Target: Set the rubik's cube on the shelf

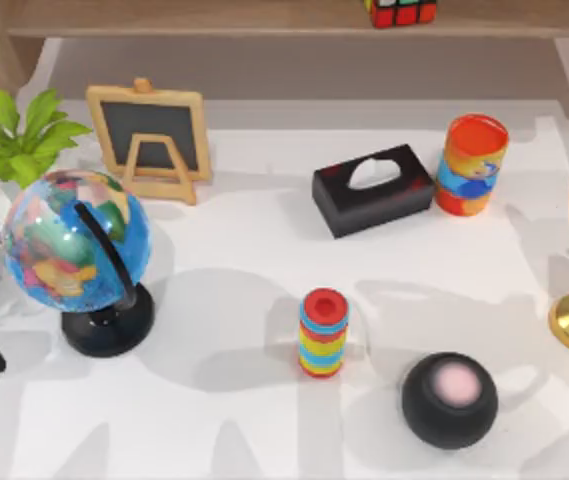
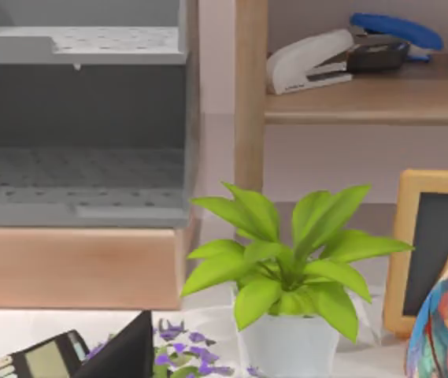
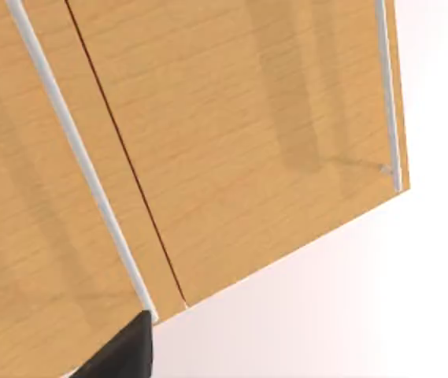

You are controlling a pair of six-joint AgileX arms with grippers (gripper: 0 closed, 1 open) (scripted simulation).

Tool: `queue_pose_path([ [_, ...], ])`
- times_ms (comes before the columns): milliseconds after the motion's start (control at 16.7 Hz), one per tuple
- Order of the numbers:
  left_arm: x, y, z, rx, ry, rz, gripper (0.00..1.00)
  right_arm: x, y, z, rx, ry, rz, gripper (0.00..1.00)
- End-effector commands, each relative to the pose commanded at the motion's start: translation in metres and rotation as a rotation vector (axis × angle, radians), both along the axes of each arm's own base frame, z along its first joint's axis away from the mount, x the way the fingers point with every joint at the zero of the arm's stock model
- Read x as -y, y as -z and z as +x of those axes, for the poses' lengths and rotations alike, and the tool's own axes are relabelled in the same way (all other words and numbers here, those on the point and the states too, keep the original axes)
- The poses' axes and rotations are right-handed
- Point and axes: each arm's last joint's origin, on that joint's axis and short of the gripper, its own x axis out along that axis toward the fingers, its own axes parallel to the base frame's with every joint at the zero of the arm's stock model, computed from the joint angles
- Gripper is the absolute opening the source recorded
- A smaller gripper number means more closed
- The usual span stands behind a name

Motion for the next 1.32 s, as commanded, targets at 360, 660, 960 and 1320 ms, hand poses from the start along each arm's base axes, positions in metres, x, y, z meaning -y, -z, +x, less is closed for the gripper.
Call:
queue_pose_path([
  [360, 0.0, 0.0, 0.0, 0.0, 0.0, 0.0, 1.0, 0.035, 0.071, -0.063, -0.315, 0.042, -0.238, 1.0],
  [660, 0.0, 0.0, 0.0, 0.0, 0.0, 0.0, 1.0, 0.025, 0.109, -0.061, -0.435, -0.11, -0.275, 1.0],
  [960, 0.0, 0.0, 0.0, 0.0, 0.0, 0.0, 1.0, 0.025, 0.108, -0.061, -0.433, -0.106, -0.276, 1.0],
  [1320, 0.0, 0.0, 0.0, 0.0, 0.0, 0.0, 1.0, 0.025, 0.109, -0.037, -0.435, -0.111, -0.275, 1.0],
])
